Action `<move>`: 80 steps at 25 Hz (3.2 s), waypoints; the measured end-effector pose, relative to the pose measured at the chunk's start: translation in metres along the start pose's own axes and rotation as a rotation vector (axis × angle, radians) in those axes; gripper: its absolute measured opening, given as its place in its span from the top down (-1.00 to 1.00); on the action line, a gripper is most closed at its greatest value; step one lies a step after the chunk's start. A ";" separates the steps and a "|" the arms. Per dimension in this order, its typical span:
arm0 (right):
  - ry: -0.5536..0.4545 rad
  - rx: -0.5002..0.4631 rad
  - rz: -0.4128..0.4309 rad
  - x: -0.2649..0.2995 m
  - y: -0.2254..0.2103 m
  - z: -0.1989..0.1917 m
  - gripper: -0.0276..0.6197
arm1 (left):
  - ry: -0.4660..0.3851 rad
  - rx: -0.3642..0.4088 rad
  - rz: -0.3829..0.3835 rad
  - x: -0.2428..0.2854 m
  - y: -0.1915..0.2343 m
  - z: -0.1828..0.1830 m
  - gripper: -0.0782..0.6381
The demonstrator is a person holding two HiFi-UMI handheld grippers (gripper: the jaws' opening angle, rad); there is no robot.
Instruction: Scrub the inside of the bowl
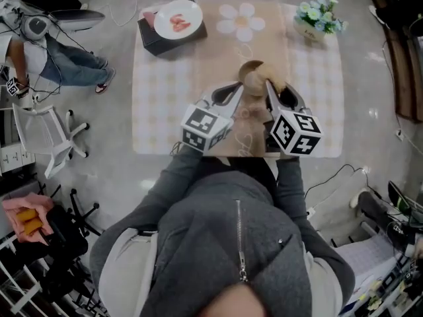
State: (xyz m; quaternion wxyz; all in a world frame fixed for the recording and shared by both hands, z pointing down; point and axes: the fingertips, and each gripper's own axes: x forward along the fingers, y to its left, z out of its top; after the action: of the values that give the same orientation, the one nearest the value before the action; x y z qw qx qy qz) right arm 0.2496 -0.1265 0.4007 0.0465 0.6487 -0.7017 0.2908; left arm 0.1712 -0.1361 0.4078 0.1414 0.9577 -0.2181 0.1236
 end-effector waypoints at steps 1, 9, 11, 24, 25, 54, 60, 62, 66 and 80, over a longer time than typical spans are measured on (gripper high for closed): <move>0.002 -0.002 0.018 0.001 -0.001 0.002 0.53 | 0.003 0.005 0.014 0.003 0.001 0.000 0.76; 0.046 0.020 0.174 -0.002 -0.002 0.020 0.53 | -0.028 0.059 0.040 0.016 -0.003 0.003 0.76; 0.060 -0.007 0.187 -0.005 -0.005 0.023 0.52 | -0.022 0.065 0.039 0.020 -0.004 0.001 0.76; 0.118 -0.030 0.181 -0.002 -0.032 0.016 0.52 | 0.063 0.165 -0.129 0.055 -0.013 -0.010 -0.89; 0.120 -0.030 0.177 -0.002 -0.034 0.016 0.52 | 0.090 0.190 -0.146 0.058 -0.014 -0.013 -0.89; 0.190 -0.006 0.147 0.010 -0.054 -0.007 0.52 | 0.458 0.447 -0.376 0.105 0.002 -0.082 -0.89; 0.199 -0.006 0.149 0.013 -0.055 -0.008 0.52 | 0.469 0.445 -0.405 0.108 -0.003 -0.087 -0.89; 0.202 -0.006 0.149 0.014 -0.055 -0.009 0.52 | 0.475 0.455 -0.399 0.109 -0.002 -0.090 -0.89; 0.209 -0.007 0.148 0.016 -0.056 -0.010 0.52 | 0.463 0.457 -0.393 0.112 -0.002 -0.089 -0.89; 0.313 -0.446 0.359 0.014 -0.023 0.018 0.52 | 0.447 0.463 -0.388 0.113 -0.002 -0.088 -0.88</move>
State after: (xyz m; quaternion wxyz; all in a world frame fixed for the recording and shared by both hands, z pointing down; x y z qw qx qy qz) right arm 0.2746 -0.1466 0.4003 0.2428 0.4358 -0.8357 0.2298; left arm 0.2551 -0.1488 0.5232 -0.0138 0.9372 0.0371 0.3465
